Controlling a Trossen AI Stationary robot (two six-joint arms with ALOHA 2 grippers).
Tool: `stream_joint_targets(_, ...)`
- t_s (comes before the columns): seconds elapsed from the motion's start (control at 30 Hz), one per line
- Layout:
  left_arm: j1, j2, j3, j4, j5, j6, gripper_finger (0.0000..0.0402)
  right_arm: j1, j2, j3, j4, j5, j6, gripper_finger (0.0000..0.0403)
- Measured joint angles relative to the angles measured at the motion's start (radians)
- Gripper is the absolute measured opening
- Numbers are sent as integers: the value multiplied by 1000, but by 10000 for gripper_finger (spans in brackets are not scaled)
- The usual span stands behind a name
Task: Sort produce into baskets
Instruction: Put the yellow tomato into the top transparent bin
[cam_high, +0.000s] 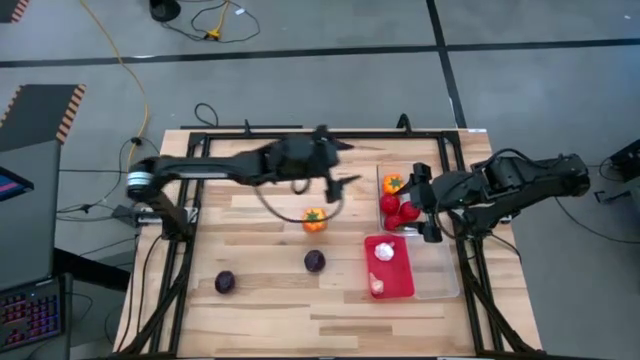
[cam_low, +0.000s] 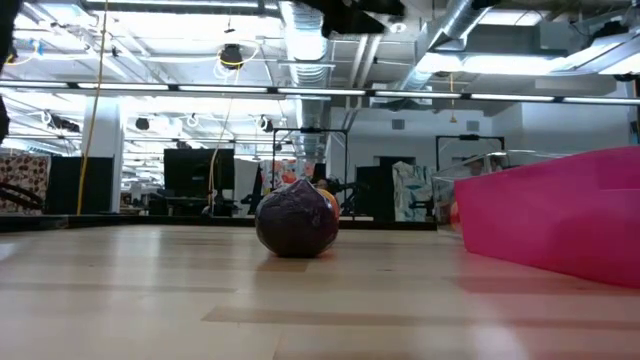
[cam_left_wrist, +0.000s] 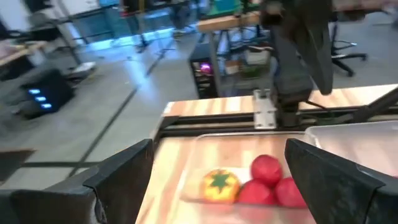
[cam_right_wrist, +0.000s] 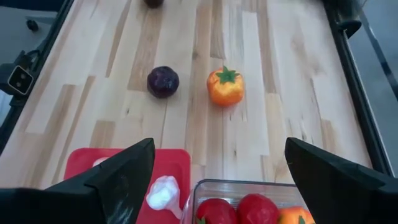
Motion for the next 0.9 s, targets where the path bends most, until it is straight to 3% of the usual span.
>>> stream_joint_targets(0.53, -50, -655, -636, -60, -154, -151, 351, -1, 157, 0, -1, 1, 0, 398)
stream_joint_targets(0.73, -68, -814, -793, -57, -181, -218, 351, -34, 267, 0, 4, 88, -1, 399)
stream_joint_targets(0.9, -82, -885, -870, -60, -182, -255, 351, -74, 342, 0, 38, 97, 0, 398)
